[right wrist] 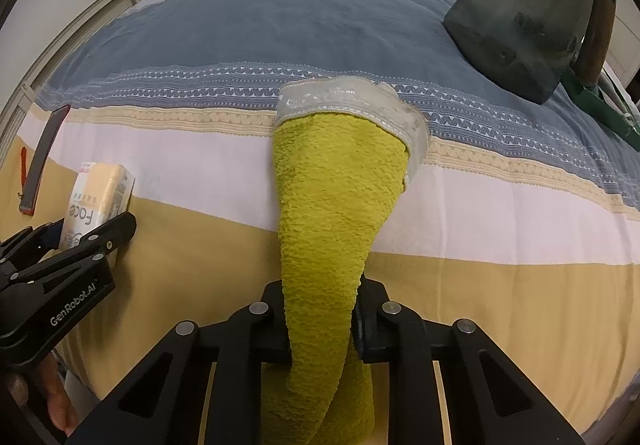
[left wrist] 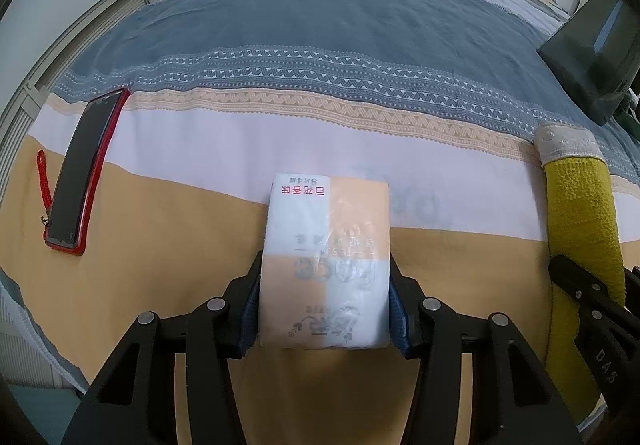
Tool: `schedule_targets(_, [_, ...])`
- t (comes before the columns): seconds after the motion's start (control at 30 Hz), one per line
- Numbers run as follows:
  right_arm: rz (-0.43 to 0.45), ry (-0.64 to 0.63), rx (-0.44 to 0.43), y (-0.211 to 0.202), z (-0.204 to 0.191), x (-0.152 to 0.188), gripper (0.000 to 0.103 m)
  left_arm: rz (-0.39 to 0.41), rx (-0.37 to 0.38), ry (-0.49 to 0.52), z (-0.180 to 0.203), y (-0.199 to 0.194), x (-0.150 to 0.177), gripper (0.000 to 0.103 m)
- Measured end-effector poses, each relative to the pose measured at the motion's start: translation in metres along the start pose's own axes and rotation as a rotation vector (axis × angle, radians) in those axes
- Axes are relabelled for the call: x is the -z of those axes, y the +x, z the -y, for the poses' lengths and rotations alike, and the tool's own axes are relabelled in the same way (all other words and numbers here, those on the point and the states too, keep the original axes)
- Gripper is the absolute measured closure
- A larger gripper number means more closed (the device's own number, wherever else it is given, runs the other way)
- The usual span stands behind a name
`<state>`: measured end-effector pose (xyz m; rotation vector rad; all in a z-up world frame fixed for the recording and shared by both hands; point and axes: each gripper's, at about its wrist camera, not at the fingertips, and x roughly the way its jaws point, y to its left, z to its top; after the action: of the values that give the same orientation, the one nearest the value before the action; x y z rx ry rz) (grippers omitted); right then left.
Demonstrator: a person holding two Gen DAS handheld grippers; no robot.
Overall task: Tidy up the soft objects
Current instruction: 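Lift the tissue pack and yellow towel off the bed with both tools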
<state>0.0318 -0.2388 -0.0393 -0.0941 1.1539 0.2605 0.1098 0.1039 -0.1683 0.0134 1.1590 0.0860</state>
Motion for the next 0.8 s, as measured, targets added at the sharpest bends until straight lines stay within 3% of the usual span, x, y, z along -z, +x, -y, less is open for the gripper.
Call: schedule_targets(0.8, [0.056, 0.017, -0.005, -0.03, 0.021, 0.002, 0.086, 0.008, 0.005, -0.028, 0.0, -0.009, -0.007, 0.057])
